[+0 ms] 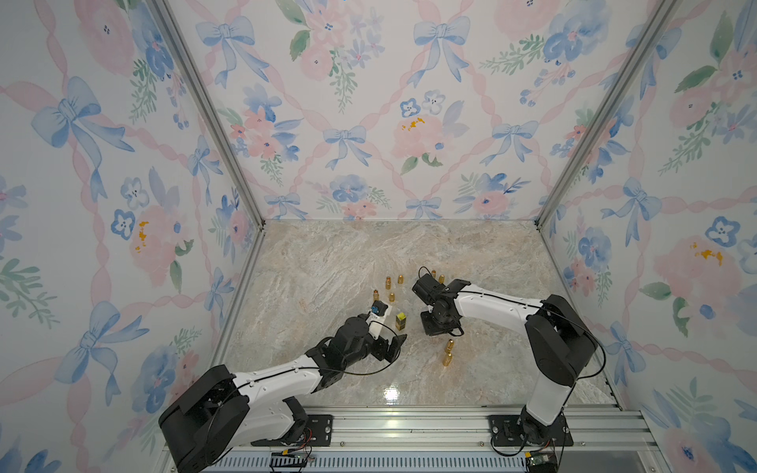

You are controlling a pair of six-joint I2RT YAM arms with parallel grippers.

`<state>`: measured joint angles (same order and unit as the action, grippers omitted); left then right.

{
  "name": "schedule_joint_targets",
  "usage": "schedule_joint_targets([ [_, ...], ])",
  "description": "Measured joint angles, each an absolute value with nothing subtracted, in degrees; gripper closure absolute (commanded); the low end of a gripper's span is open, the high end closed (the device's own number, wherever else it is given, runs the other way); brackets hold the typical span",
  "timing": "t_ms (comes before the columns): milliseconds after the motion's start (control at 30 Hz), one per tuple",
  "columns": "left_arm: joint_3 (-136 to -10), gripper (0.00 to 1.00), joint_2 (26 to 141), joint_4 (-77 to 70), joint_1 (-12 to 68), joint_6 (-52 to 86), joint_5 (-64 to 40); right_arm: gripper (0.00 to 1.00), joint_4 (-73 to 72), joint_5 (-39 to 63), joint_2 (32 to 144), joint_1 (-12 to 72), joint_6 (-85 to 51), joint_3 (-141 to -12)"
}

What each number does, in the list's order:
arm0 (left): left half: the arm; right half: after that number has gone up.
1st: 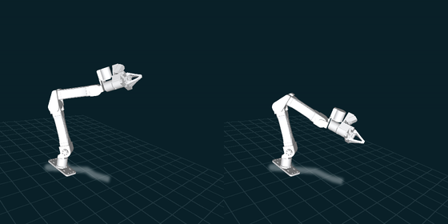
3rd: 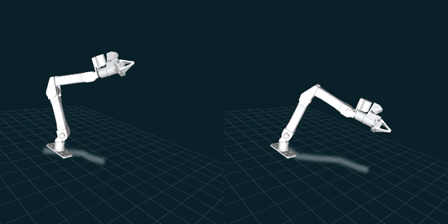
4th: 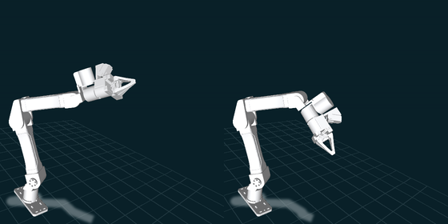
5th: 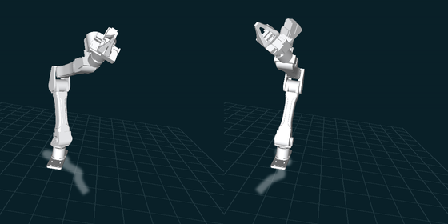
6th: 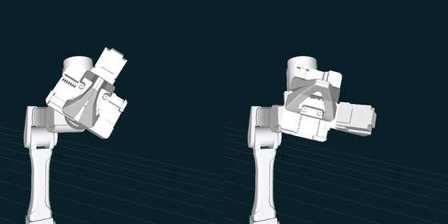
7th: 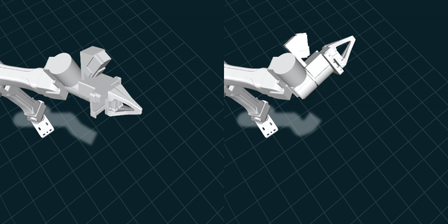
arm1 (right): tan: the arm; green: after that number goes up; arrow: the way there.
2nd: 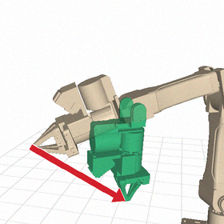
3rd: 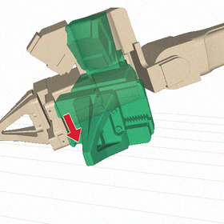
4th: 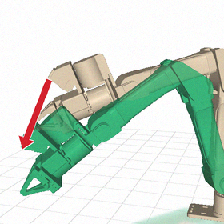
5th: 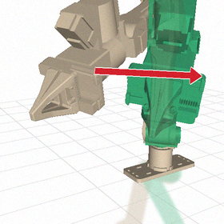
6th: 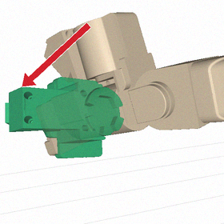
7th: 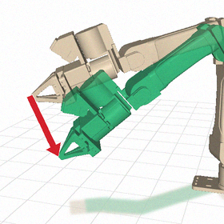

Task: Open the lipstick cap
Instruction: Pick up the lipstick at the center of the board.

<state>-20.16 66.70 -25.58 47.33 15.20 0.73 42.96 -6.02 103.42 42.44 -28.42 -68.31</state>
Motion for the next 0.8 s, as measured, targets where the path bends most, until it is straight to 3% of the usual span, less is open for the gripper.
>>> schedule_joint_targets([
  [333,-20.16,0.04,64.27,-25.61,47.37,11.53,1.61,0.83,47.53,-1.61,95.74,41.15,-24.75,-72.01],
  [700,-21.39,0.29,64.53,-29.21,47.4,3.16,-5.15,0.82,53.36,12.75,90.43,38.39,-20.6,-79.46],
  [800,-23.42,0.4,66.43,-30.87,47.4,1.41,-7.6,0.82,54.11,16.73,90.43,38.17,-19.99,-80.62],
])
